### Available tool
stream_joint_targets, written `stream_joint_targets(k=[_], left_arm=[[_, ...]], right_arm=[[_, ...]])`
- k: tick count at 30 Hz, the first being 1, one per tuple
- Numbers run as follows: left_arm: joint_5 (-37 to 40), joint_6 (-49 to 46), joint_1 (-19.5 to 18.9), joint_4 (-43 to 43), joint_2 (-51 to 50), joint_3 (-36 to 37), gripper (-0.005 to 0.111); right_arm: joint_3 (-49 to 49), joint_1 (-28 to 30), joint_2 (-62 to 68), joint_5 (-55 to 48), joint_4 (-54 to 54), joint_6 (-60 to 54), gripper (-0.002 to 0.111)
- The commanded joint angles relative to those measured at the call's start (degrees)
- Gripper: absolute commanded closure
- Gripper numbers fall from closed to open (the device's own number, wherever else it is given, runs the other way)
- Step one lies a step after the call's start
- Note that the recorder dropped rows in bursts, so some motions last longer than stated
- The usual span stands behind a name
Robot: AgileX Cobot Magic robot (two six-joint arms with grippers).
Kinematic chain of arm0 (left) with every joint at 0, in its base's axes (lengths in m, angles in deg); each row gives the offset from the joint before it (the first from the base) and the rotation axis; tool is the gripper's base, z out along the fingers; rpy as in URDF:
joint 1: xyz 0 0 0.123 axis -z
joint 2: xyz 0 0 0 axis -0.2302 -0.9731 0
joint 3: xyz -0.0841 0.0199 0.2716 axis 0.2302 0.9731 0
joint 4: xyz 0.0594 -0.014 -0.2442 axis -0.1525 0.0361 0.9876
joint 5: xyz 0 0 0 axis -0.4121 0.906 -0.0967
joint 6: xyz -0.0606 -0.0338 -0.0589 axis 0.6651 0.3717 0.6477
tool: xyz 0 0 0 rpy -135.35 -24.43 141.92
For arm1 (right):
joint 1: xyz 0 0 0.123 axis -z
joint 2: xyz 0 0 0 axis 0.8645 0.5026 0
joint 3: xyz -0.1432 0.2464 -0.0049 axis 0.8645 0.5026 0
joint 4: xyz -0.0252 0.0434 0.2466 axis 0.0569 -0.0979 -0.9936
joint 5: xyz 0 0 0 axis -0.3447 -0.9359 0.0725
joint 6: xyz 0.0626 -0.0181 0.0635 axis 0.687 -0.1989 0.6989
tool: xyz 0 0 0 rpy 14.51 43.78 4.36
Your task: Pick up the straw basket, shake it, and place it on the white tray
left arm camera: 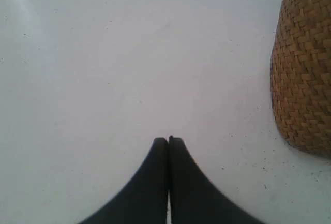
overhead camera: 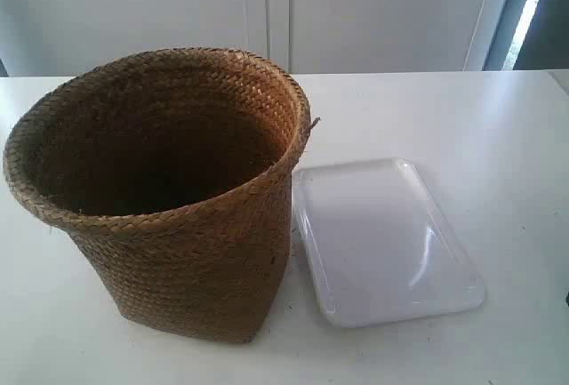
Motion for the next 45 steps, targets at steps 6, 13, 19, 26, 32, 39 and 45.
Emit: stream_joint_targets(k=[6,13,19,26,32,39,45], left_arm=[[0.12,0.1,0.29,-0.05,0.25,0.28,0.107],[0.12,-0.18,0.31,-2.2,0.25,0.28,0.107],[-0.05,-0.37,0.31,-2.34,0.25,0.28,0.107],[-21.15,-3.49,0.31,-3.64,0.25,0.28,0.107],[-43.86,-4.07,0.31,-3.74,0.25,0.28,0.107],[-61.08,-3.65,0.31,-3.74,0.25,0.28,0.107],[-64.16,-3.65,0.31,-3.74,0.25,0.28,0.107]], right_arm=[[0.33,0.08,-0.36,0.47,-0.06,-0.01,0.082],[0.33,0.08,-0.36,0.47,0.31,-1.37,0.082],[0.33,0.08,-0.36,1.04,0.01,-2.28,0.082],[0.33,0.08,-0.36,9.35,-12.11,-2.11,0.082],[0.33,0.08,-0.36,11.47,-38.8,-0.31,0.082],[0.33,0.08,-0.36,19.56,-40.71,-0.56,0.082],[0.33,0.08,-0.36,20.76,-40.09,-0.82,0.082]])
